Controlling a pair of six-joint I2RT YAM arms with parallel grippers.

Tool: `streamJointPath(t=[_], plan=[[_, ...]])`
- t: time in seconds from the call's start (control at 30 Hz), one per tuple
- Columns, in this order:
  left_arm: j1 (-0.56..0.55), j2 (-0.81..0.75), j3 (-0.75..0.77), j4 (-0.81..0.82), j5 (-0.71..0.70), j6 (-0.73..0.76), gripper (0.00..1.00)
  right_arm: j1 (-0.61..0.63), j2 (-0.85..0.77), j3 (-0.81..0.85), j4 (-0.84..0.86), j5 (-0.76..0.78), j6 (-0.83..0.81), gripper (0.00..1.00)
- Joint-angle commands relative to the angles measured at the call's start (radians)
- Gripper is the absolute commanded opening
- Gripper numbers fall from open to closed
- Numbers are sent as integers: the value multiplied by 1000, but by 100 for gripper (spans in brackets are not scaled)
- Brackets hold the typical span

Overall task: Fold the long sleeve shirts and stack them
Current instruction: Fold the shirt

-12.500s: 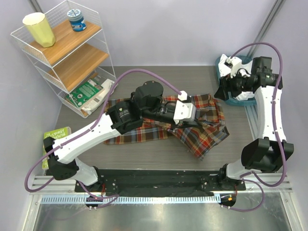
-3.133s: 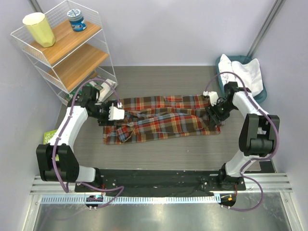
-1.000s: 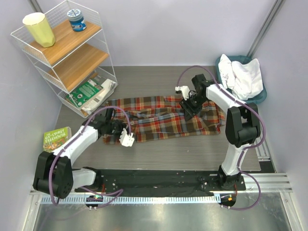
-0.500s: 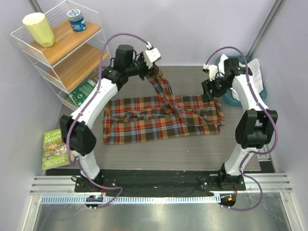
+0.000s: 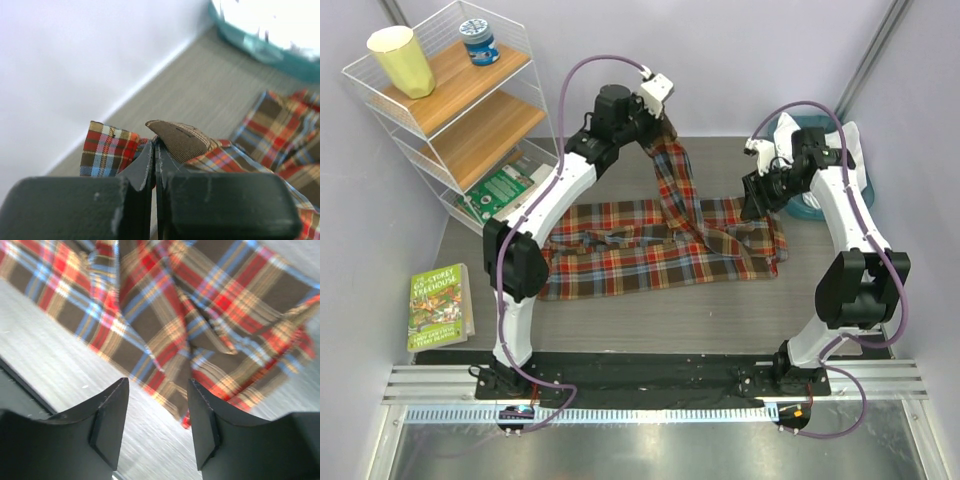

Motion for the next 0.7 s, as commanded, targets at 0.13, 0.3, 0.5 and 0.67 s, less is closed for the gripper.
streamJointPath(t=[0.13,0.3,0.5,0.67], plan=[[-10,-45,57,191,-3,-22,0,71,-63,-93,74,-100,92,62],[-10,-63,-34,200,25,-18,0,159,-87,-217,279,71,176,69],[-13,-89,-87,200,40,1,0,228,-44,-217,373,161,242,69],[-11,-87,-80,200,37,13,0,237,7,-225,456,139,319,69]])
